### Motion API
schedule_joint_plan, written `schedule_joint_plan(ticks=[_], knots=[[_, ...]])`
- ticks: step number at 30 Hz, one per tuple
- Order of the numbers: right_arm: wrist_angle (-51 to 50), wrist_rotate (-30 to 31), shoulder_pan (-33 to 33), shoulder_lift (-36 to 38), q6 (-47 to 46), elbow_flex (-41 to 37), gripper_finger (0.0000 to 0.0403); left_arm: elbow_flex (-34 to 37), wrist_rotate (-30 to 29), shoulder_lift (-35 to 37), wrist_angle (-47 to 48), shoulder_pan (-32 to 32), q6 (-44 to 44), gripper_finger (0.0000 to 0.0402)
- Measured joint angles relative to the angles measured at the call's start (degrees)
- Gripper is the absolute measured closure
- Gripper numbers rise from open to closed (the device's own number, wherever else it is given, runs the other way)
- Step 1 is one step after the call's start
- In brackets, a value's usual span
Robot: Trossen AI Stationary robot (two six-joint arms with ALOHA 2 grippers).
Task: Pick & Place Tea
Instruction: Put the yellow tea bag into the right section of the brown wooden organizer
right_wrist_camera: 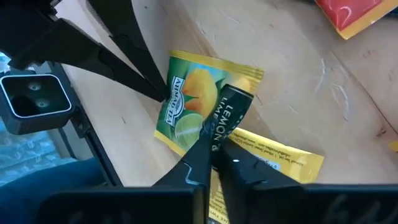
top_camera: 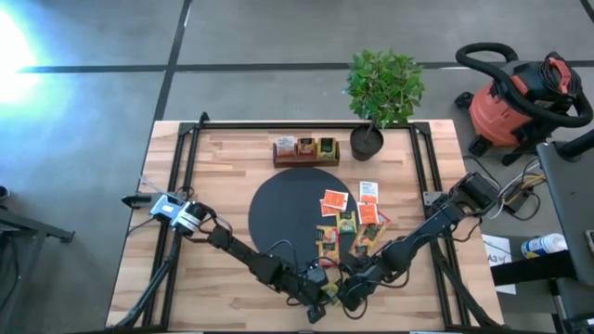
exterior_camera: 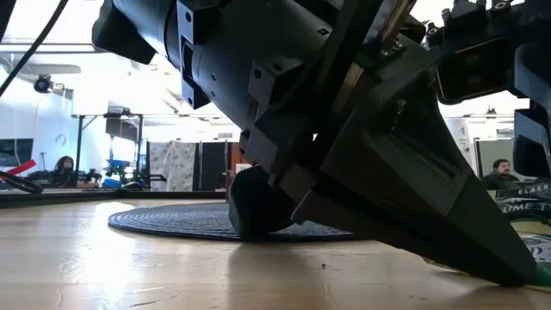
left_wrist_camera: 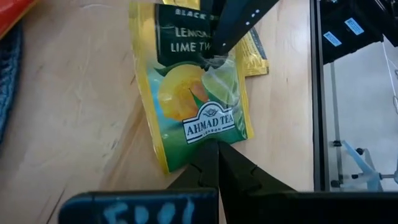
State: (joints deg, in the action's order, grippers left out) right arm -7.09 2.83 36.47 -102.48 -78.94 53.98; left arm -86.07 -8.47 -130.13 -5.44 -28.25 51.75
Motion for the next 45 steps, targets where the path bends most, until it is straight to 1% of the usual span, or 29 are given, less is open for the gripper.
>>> schedule_joint_plan(ticks=[3, 5, 9, 13, 16, 20, 23, 27, 30, 33, 35, 37, 40, 43, 45], knots=[[0.0, 0.0, 0.0, 0.3, 1.2, 0.0, 0.0391, -0.3, -0.5, 0.4, 0.1, -0.2, 0.4, 0.0401], [-0.5, 0.1, 0.0, 1.0, 2.0, 0.0, 0.0393, -0.2, -2.4, 1.3, 0.9, -0.5, 0.5, 0.0401], [-4.1, 1.4, -0.1, 4.5, 4.4, 0.2, 0.0394, 0.4, -10.9, 5.6, 4.7, -1.2, 1.0, 0.0401], [-10.3, 5.2, -0.3, 9.9, 7.9, 0.3, 0.0394, 0.3, -18.7, 12.5, 13.0, -1.6, 2.0, 0.0401], [-18.1, 8.2, -1.4, 13.7, 14.4, 2.5, 0.0394, 0.9, -22.9, 17.5, 19.3, -1.9, 3.5, 0.0401], [-29.5, 11.5, -4.8, 16.1, 29.0, 8.0, 0.0394, 3.2, -28.8, 25.5, 25.2, -2.6, 6.0, 0.0401], [-37.4, 13.9, -9.0, 16.1, 40.1, 13.3, 0.0394, 6.6, -32.7, 30.5, 27.3, -3.3, 9.4, 0.0401], [-44.4, 15.3, -16.9, 14.6, 52.8, 19.5, 0.0394, 13.4, -36.7, 37.2, 27.3, -4.0, 15.0, 0.0401], [-46.1, 15.4, -23.7, 14.2, 60.7, 22.9, 0.0394, 19.5, -38.6, 42.2, 26.9, -4.2, 19.5, 0.0401], [-45.6, 15.4, -30.7, 14.3, 67.1, 25.1, 0.0394, 26.2, -38.8, 46.9, 26.4, -4.2, 22.2, 0.0401], [-46.7, 14.7, -35.5, 14.3, 72.3, 26.3, 0.0394, 30.4, -39.1, 50.3, 24.4, -3.9, 23.6, 0.0401], [-46.4, 12.2, -39.9, 14.2, 78.3, 27.2, 0.0394, 34.4, -39.6, 53.5, 22.5, -3.5, 24.0, 0.0401], [-46.8, 9.7, -45.6, 13.0, 83.7, 28.3, 0.0394, 39.7, -39.7, 57.9, 19.3, -2.5, 23.0, 0.0401], [-46.9, 8.7, -49.3, 10.9, 88.9, 28.9, 0.0394, 44.1, -39.7, 62.2, 16.1, -0.8, 20.8, 0.0401], [-46.5, 8.7, -51.1, 9.0, 92.4, 29.8, 0.0394, 46.8, -39.4, 64.9, 15.5, 0.8, 18.8, 0.0401]])
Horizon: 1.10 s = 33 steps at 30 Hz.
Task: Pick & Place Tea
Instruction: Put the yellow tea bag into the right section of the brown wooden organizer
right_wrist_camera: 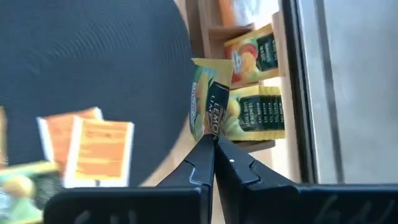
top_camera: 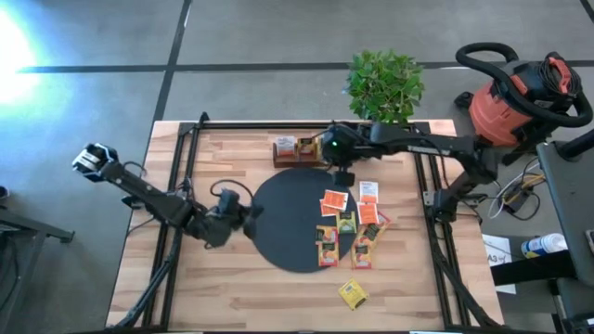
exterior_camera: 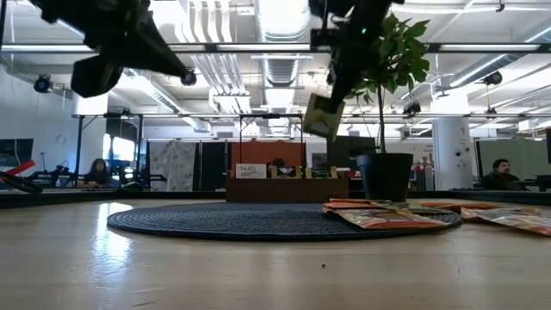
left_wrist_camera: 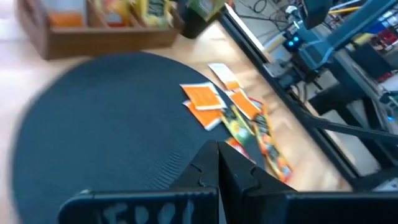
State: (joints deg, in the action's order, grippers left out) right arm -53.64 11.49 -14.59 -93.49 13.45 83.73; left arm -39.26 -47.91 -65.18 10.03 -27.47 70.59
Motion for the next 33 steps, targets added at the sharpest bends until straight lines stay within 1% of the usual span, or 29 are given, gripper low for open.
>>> schedule_joint_plan(ticks=[6, 9, 12, 17, 26, 33], knots=[[-0.2, 1.0, -3.4, -6.2, 9.1, 4.0, 0.0394, 5.2, 2.4, 8.0, -1.0, 5.4, -2.4, 0.0401], [-0.6, 2.2, -4.9, -9.0, 14.4, 6.2, 0.0394, 7.4, 3.2, 10.9, -2.1, 8.2, -5.4, 0.0401], [-2.9, 2.3, -6.3, -11.9, 17.4, 8.3, 0.0394, 9.1, 3.3, 13.2, -3.9, 10.7, -5.7, 0.0401], [-6.4, 4.3, -7.8, -15.6, 18.3, 10.1, 0.0394, 11.3, 3.4, 14.9, -9.7, 13.3, -6.6, 0.0401], [-6.2, 4.6, -9.0, -19.7, 18.2, 10.5, 0.0394, 11.5, 3.3, 15.1, -9.5, 15.8, -8.4, 0.0401], [-4.3, 4.6, -9.8, -19.9, 17.7, 9.6, 0.0394, 11.5, 3.3, 14.7, -9.3, 16.0, -8.6, 0.0401]])
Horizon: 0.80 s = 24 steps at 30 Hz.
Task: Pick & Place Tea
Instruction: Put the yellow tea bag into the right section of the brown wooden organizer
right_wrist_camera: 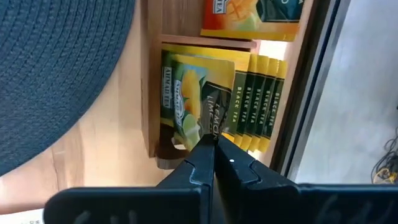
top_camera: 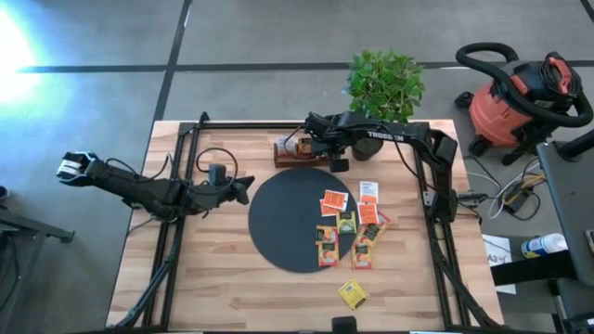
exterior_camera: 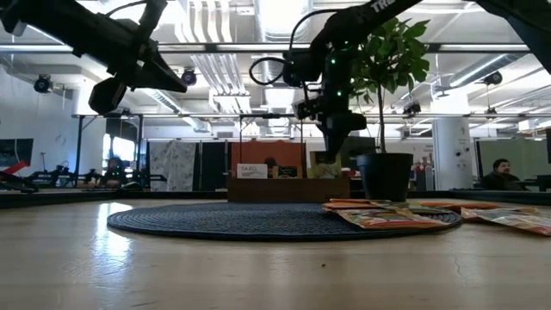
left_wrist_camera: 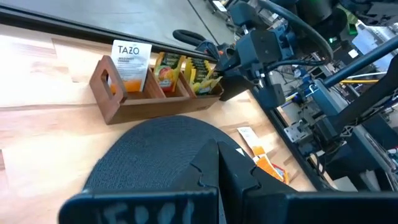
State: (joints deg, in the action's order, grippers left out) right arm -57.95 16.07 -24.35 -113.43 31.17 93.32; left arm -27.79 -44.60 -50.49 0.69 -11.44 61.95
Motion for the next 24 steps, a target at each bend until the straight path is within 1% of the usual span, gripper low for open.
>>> schedule_joint_plan(ticks=[4, 11, 19, 21, 24], knots=[[-0.1, 0.0, -0.1, 0.1, -0.1, 0.0, 0.0394, 0.0, 0.0, -0.2, 0.0, 0.0, 0.0, 0.0401], [0.0, -1.4, 0.2, -2.3, -0.1, -0.3, 0.0394, 0.0, -0.3, -0.4, 0.1, 0.0, 0.0, 0.0401], [-0.3, -2.4, 0.3, -2.2, -1.9, -0.1, 0.0393, 0.0, -0.3, -0.5, 0.2, 0.0, 0.0, 0.0401], [-0.5, -2.5, 0.3, -2.2, -2.5, -0.1, 0.0387, 0.0, -0.3, -0.5, 0.2, 0.0, 0.1, 0.0401], [-0.5, -2.5, 0.3, -2.2, -3.1, -0.1, 0.0363, 0.0, -0.3, -0.5, 0.2, 0.0, 0.0, 0.0401]])
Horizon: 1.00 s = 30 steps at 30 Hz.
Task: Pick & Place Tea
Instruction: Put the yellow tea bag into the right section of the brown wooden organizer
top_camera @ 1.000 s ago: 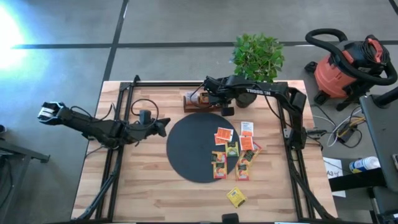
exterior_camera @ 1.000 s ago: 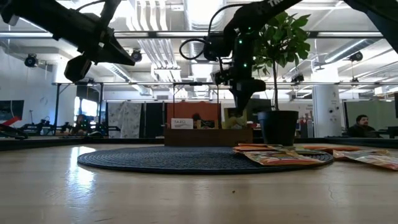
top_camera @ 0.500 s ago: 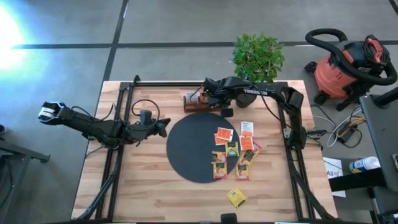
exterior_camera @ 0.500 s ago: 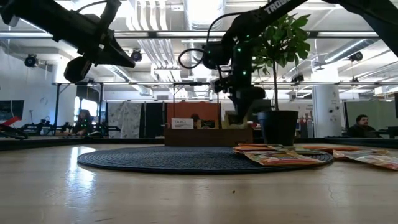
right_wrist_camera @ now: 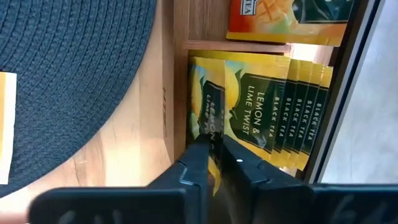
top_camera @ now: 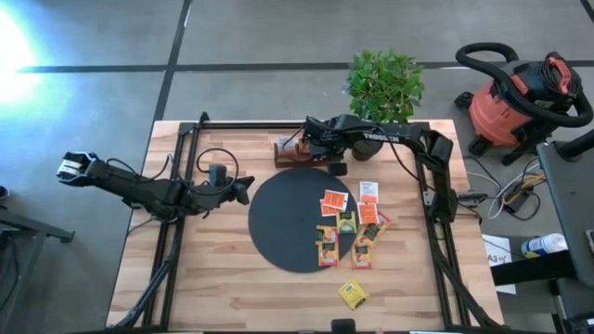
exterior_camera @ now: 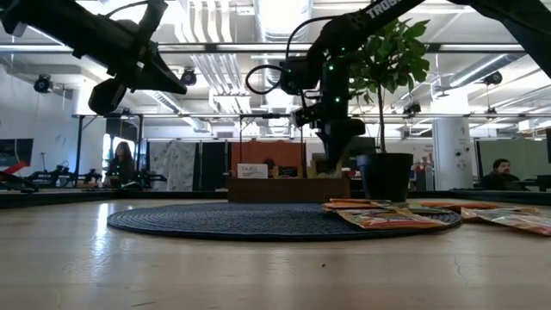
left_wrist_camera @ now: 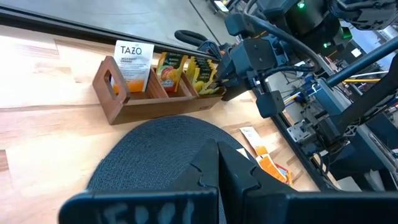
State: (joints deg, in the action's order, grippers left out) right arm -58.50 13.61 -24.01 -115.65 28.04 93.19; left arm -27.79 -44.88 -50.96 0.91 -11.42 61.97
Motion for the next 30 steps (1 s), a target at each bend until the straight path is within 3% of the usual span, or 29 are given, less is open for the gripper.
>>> schedule_joint_plan(ticks=[9, 16, 19, 25, 30], knots=[[-0.2, 0.0, 0.1, 1.2, -1.3, 0.0, 0.0253, 0.0, 0.0, 0.0, 0.0, 0.0, 0.0, 0.0401], [0.3, 2.5, 0.7, 7.2, -4.0, 0.1, 0.023, 0.0, 0.7, 0.0, 0.0, 0.0, -0.1, 0.0401], [-1.8, -2.1, 1.1, 10.4, -7.4, 0.1, 0.0229, 0.0, 2.1, -0.2, -0.1, 0.0, -0.9, 0.0401], [-7.6, -18.5, 3.7, 12.4, -24.7, -1.9, 0.0229, 0.0, 4.5, -2.3, -0.4, 0.0, -2.5, 0.0401], [-9.4, -21.4, 9.6, 12.5, -34.8, -6.2, 0.0229, 0.0, 7.6, -6.3, -4.3, 0.1, -4.1, 0.0401]])
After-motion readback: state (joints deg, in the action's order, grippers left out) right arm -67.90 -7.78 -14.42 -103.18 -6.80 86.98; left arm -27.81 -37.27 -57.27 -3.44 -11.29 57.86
